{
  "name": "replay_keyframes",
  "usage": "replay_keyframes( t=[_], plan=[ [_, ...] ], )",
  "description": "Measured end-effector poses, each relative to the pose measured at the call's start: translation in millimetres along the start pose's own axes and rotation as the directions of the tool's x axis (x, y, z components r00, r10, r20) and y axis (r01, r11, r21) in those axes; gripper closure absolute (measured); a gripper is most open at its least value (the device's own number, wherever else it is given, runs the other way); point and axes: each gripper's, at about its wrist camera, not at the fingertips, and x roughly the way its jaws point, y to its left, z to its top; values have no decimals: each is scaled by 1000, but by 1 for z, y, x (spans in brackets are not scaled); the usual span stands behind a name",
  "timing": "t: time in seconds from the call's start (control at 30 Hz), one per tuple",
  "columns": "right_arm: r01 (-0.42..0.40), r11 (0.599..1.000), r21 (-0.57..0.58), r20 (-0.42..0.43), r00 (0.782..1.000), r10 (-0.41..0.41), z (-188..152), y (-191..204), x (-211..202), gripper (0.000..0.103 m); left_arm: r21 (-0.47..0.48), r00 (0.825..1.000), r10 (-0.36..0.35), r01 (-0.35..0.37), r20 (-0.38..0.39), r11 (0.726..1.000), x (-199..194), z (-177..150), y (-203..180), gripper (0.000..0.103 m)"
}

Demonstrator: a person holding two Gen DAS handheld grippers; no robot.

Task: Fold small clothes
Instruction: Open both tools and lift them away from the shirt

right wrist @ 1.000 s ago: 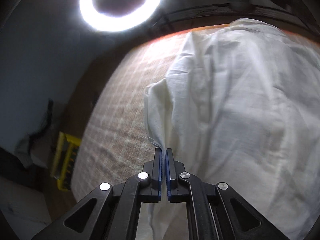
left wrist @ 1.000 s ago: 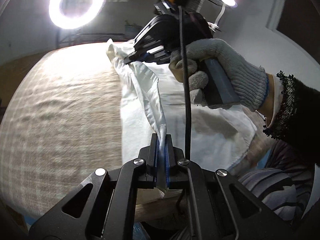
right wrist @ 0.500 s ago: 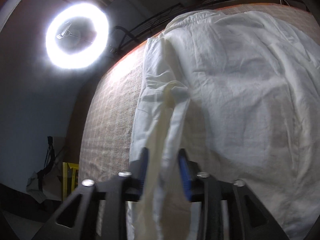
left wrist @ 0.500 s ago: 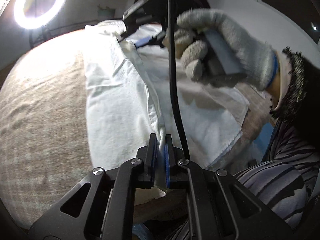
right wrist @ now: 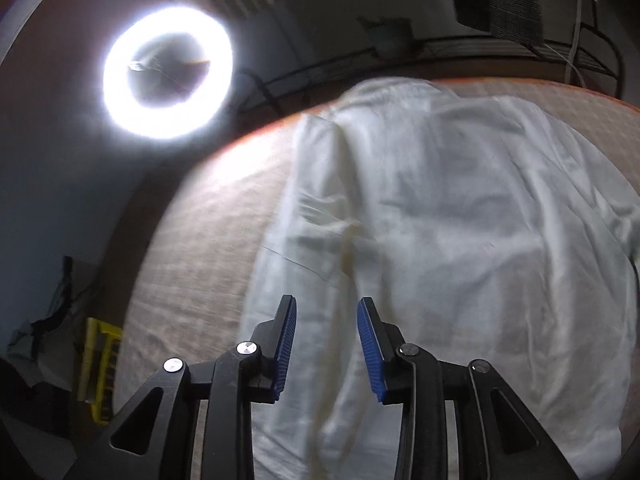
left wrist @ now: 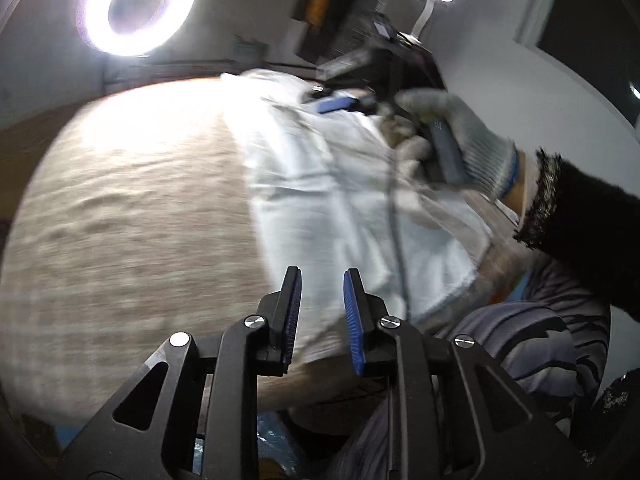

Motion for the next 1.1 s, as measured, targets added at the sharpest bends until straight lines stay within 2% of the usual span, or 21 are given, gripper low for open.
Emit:
replay_keyframes(
  t=[0.1,0.2,0.3,0.37,0.43,0.5,0.6,0.77,0.87,0.97,1.1],
  plan=[
    [-11,997,-81,-19,1000,9,7,17,16,76,-56,999,30,-28,30,998,-6,1,18,82],
    [-2,992,-129,-55,998,-5,13,24,43,77,-83,999,27,-25,19,996,5,2,26,82],
    [56,992,-115,-69,996,-64,14,15,65,77,-77,1000,-7,8,8,997,24,4,23,82],
    [66,995,-78,-68,995,-72,19,4,74,77,-57,999,-33,34,4,998,38,7,18,82],
    [65,997,-46,-82,994,-69,21,-6,83,80,-19,999,-36,36,-19,999,53,9,13,82],
    [87,994,-66,-86,992,-93,21,-6,88,87,2,997,-27,28,-68,1000,71,7,11,82],
    [111,990,-88,-91,989,-119,22,-1,86,86,7,990,0,1,-139,1000,88,-2,15,82],
    [84,995,-49,-51,995,-87,22,0,57,73,-2,990,8,-9,-140,1000,80,-4,19,79],
    [72,995,-62,-9,997,-73,20,2,26,66,50,993,77,-73,-84,996,63,6,14,79],
    [73,995,-70,43,997,-70,17,-1,-10,61,68,994,105,-105,0,992,44,28,13,79],
    [98,993,-65,113,989,-90,8,-17,-54,56,122,984,166,-172,62,977,27,59,8,79]
  ],
)
